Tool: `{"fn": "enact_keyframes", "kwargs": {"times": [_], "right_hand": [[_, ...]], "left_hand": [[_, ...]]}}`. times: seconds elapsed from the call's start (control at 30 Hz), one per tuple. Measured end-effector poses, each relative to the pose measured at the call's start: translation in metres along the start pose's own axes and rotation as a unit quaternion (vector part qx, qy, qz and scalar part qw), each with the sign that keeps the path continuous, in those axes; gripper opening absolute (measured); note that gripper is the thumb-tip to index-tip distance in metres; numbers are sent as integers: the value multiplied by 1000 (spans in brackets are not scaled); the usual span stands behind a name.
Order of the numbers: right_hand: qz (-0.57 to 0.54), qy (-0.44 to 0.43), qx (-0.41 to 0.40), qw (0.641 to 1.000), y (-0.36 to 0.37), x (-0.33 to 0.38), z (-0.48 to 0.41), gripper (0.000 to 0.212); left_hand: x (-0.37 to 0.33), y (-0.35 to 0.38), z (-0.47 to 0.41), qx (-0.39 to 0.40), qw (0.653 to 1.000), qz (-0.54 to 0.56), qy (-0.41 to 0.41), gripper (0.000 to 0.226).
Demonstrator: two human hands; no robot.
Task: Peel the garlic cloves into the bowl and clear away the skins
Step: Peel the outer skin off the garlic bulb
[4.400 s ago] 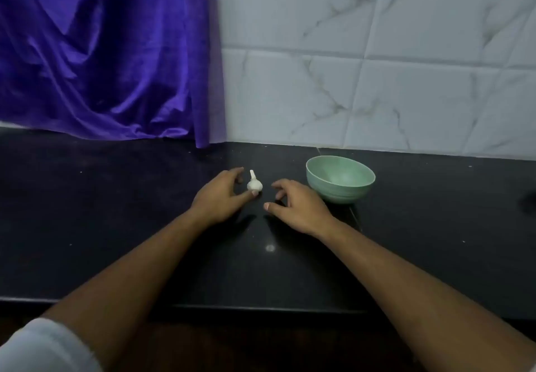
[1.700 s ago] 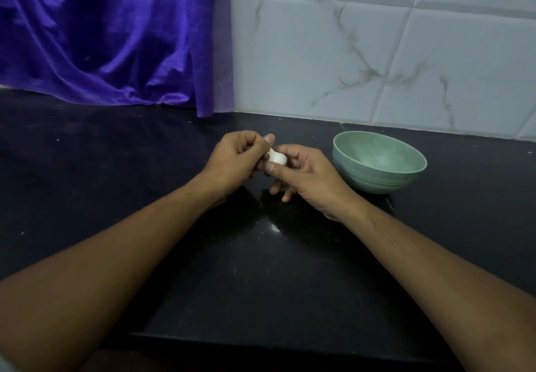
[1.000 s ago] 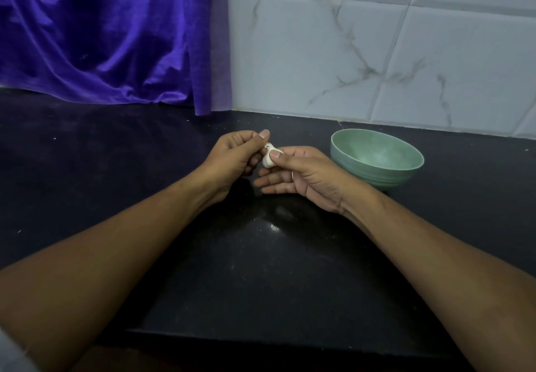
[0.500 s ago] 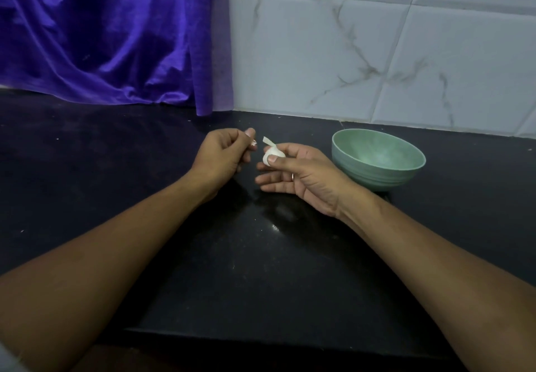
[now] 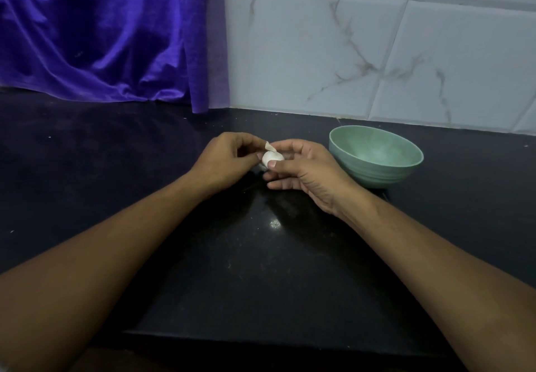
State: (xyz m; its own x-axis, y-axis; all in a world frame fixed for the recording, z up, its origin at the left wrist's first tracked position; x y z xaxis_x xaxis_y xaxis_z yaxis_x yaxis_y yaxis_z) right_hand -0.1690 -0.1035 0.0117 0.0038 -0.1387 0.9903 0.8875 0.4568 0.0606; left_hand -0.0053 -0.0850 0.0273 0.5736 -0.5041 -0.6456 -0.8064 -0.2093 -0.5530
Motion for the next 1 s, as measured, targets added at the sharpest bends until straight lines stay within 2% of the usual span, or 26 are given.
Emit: {"fn": "enact_keyframes", "kwargs": {"times": [0.17, 0.27, 0.43, 0.57, 0.8, 1.0], "right_hand": [[-20, 7, -12, 1000, -4, -1, -2, 27], [-57, 15, -4, 998, -6, -1, -3, 31], [-62, 24, 8, 998, -7, -1, -2, 24], [-68, 20, 13, 997, -6, 1, 0, 18], [47, -24, 2, 999, -1, 4, 6, 19], [76, -43, 17, 996, -5, 8, 9, 17]], "left_hand": [[-4, 1, 1, 2, 987, 160, -3, 37], [-6, 5, 2, 21, 989, 145, 13, 33], [-6, 0, 2, 21, 989, 146, 3, 26], [-10, 2, 6, 45, 982, 182, -11, 40], [-6, -3, 7, 31, 984, 173, -34, 36], [-11, -4, 9, 43, 983, 174, -34, 43]]}}
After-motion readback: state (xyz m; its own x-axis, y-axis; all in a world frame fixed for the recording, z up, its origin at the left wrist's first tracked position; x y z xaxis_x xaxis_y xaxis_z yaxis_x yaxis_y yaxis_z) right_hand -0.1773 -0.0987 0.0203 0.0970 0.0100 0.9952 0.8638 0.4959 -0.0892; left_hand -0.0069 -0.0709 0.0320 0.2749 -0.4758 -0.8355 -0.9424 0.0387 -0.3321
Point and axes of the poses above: each hand's wrist, its own z-axis away from the middle knuckle, its own y-axis out of the palm, x = y × z, the point moved 6 cm from there along -z, towards the middle knuckle, and after that the axes turned 11 degrees about y, right-handed, at the moved point
